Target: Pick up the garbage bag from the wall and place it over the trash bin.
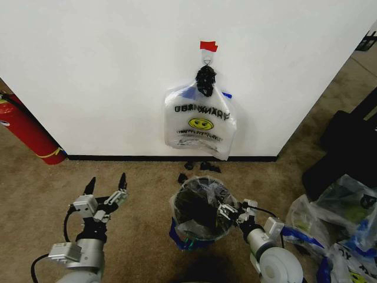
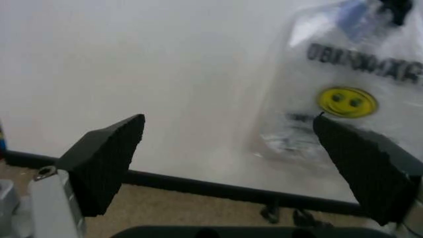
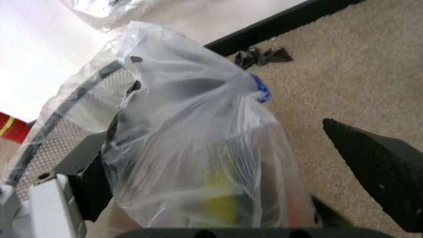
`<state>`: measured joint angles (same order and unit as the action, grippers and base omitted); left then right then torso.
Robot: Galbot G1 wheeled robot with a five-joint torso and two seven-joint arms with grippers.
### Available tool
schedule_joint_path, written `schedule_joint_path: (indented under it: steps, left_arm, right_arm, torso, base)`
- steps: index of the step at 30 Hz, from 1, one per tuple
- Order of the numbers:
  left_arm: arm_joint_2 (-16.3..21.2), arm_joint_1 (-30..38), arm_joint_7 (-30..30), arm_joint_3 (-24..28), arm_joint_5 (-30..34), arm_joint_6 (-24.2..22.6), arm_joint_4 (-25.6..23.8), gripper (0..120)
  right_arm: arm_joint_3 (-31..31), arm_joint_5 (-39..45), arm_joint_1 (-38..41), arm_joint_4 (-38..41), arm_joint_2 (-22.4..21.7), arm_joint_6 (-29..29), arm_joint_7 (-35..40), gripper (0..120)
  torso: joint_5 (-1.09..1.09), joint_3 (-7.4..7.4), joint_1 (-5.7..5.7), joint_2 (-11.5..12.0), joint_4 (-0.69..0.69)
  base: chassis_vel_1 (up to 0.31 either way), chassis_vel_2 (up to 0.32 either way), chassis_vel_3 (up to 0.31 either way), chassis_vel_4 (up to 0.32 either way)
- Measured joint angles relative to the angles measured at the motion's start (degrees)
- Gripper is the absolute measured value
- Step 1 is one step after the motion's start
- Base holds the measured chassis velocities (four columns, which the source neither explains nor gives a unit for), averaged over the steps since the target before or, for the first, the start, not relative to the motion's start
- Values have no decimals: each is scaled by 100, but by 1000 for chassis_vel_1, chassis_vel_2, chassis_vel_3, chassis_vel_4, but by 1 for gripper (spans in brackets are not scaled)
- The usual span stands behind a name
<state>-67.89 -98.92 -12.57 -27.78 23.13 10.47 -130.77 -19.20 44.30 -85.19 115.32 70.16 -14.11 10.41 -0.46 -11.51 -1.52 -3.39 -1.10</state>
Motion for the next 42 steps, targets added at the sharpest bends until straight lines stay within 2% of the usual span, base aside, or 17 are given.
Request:
schedule_joint_path:
  steps: [4, 9, 10, 12, 14, 18, 22, 23, 25, 27, 29, 30, 32, 36, 42]
  left_arm:
    - [217, 41, 30, 276, -160, -61, -20, 100]
    - [960, 476, 54, 988, -433, -398, -20, 100]
    - [960, 476, 54, 988, -433, -398, -20, 100]
    - [1458, 967, -7, 1605, -455, -671, 23, 100]
    - [1798, 1582, -92, 2174, -318, -939, 64, 100]
    - [2107, 2232, -160, 2748, -71, -1215, 161, 100]
    - [2504, 3724, -141, 3601, 247, -1538, 662, 100]
    - [2534, 4057, -116, 3744, 314, -1613, 785, 100]
    - [2556, 4236, -92, 3824, 362, -1666, 861, 100]
    - [2616, 4734, -2, 4221, 433, -1795, 1060, 100]
    - [2664, 5208, 126, 4753, 441, -1882, 1241, 100]
    - [2669, 5389, 186, 5012, 431, -1903, 1324, 100]
    - [2663, 5504, 227, 5173, 412, -1913, 1381, 100]
    - [2372, 6096, 314, 5855, 297, -1934, 1721, 100]
    - [2107, 6768, 338, 6395, 214, -1961, 2170, 100]
  right_arm:
    - [-42, -199, -88, 2, -43, 112, -51, 100]
    - [-113, -262, -145, 35, -75, 261, -50, 100]
    - [-113, -262, -145, 35, -75, 261, -50, 100]
    - [-141, -9, -140, 53, -48, 282, 63, 100]
    - [-201, 339, -117, 65, 18, 236, 216, 100]
    - [-263, 447, -123, 51, 73, 185, 285, 100]
    - [-268, -169, -201, -77, 38, 354, 74, 100]
    - [-244, -223, -179, -98, 32, 372, 55, 100]
    - [-194, -243, -138, -118, 22, 373, 54, 100]
    - [-121, -266, -56, -150, -5, 373, 50, 100]
    - [-117, -268, -58, -157, -33, 372, 50, 100]
    - [-130, -269, -63, -162, -39, 372, 50, 100]
    - [-143, -270, -72, -169, -44, 372, 51, 100]
    - [-168, -321, -109, -184, -49, 370, 51, 100]
    - [-176, -334, -145, -148, -55, 368, 51, 100]
  torso:
    - [0, 0, 0, 0, 0]
    - [-1, 0, 0, 0, 0]
    - [-1, 0, 0, 0, 0]
    - [0, -1, 0, 0, 2]
    - [-3, 0, 0, 0, -3]
    - [1, -1, -1, 0, -1]
    - [-2, -1, -1, 0, -1]
    - [-2, -1, -1, 0, -5]
    - [-1, -2, -1, 1, -5]
    - [3, -1, -1, 0, 4]
    - [-3, -1, -1, 1, 0]
    - [2, -1, -1, 0, -1]
    - [2, -1, -1, 0, 0]
    - [-1, -1, -1, 1, 1]
    - [0, 0, -1, 0, -2]
  base:
    - [0, 0, 0, 0]
    - [0, 0, 0, 0]
    - [0, 0, 0, 0]
    - [0, 0, 0, 0]
    - [0, 0, 0, 0]
    - [0, 0, 0, 0]
    - [0, 0, 0, 0]
    - [0, 0, 0, 0]
    - [0, 0, 0, 0]
    - [0, 0, 0, 0]
    - [0, 0, 0, 0]
    - [0, 0, 0, 0]
    - [0, 0, 0, 0]
    - [0, 0, 0, 0]
    - [0, 0, 0, 0]
